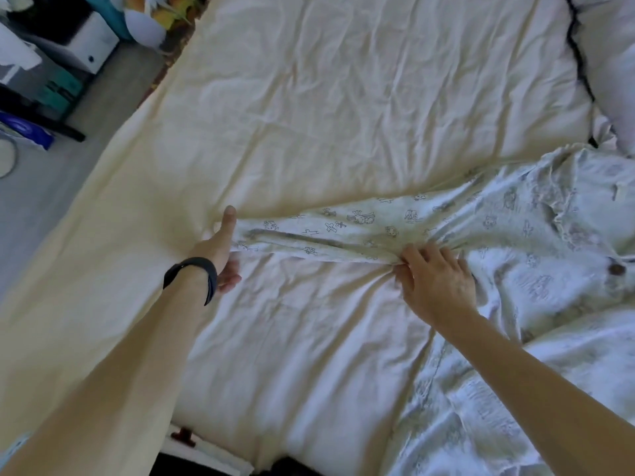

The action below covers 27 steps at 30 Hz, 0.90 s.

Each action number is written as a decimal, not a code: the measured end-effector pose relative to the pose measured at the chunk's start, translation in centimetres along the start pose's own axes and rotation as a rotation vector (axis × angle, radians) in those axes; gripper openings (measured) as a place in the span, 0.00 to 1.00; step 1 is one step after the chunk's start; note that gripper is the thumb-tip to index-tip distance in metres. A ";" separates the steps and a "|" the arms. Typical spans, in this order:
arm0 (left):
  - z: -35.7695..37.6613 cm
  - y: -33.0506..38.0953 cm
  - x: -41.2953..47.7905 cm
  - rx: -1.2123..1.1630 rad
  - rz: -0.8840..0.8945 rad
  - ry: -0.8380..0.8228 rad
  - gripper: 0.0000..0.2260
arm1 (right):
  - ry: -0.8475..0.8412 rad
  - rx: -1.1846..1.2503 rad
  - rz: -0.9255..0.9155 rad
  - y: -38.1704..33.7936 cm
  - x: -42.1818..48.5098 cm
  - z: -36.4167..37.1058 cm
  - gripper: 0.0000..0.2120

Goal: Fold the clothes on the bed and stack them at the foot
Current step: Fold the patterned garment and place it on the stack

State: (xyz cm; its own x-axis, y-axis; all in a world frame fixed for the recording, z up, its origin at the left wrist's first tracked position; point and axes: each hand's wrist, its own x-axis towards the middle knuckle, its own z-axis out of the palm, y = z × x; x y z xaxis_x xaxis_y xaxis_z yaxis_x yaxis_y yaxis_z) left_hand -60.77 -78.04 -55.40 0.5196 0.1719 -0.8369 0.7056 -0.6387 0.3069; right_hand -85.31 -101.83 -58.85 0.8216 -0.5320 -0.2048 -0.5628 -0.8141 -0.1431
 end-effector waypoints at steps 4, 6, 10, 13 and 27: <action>1.0 0.9 0.0 -0.097 0.063 -0.028 0.18 | 0.314 0.103 -0.067 1.0 -2.4 0.0 0.08; 1.4 1.6 -0.2 -0.271 0.162 0.033 0.08 | 0.361 0.117 -0.088 1.3 -2.8 0.0 0.07; 0.9 3.0 -2.1 -0.903 0.434 0.010 0.13 | 0.469 0.134 -0.077 1.4 -2.8 -0.2 0.03; 1.1 2.3 -2.0 -0.858 0.359 0.046 0.19 | 0.235 0.038 -0.061 1.1 -2.7 -0.2 0.05; 0.3 1.2 3.7 -0.015 0.397 0.108 0.18 | -0.356 0.040 -0.251 -6.8 0.5 0.3 0.26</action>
State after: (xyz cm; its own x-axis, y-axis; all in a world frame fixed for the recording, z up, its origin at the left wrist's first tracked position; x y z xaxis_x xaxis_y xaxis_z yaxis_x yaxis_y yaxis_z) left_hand -58.14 -78.41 -58.31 0.7999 -0.0077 -0.6001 0.4465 -0.6605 0.6036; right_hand -81.09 -96.51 -58.22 0.8551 -0.1997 -0.4785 -0.3583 -0.8946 -0.2670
